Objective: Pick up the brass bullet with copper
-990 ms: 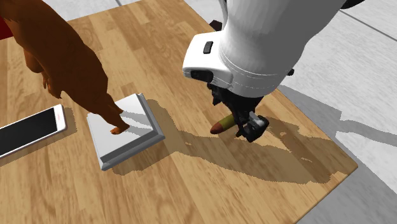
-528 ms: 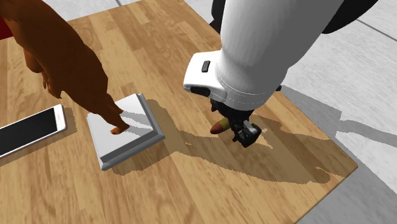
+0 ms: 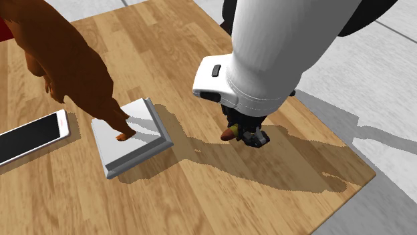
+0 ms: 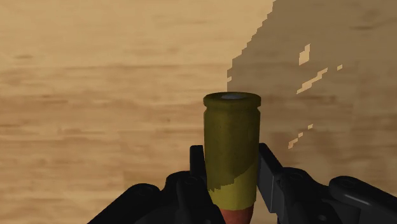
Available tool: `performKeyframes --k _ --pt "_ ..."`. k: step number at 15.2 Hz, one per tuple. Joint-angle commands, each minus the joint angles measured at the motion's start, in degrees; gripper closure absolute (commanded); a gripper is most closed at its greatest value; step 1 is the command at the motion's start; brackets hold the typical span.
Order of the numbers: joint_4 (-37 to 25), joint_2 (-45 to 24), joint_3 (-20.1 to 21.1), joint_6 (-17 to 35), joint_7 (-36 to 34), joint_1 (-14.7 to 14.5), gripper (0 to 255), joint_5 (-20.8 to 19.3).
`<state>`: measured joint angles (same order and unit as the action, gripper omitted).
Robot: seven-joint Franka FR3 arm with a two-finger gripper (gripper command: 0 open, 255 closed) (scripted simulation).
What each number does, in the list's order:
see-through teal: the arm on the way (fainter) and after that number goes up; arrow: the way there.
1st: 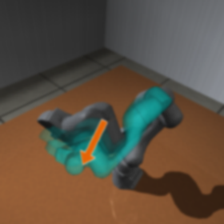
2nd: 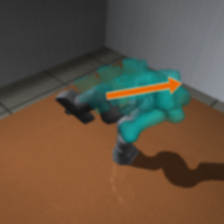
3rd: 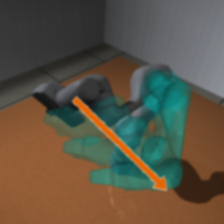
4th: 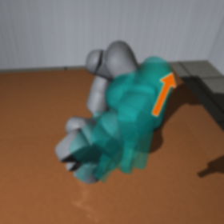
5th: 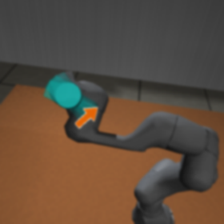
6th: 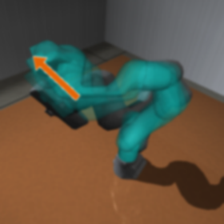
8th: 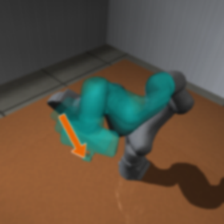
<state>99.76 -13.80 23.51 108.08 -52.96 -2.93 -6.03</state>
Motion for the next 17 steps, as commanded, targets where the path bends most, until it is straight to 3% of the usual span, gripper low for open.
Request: performKeyframes --k 1,17 --pt "0.00 -0.01 0.00 0.01 0.00 0.00 255 0.00" --pt "-9.77 1.35 0.34 -10.98 0.61 -0.21 255 0.77"
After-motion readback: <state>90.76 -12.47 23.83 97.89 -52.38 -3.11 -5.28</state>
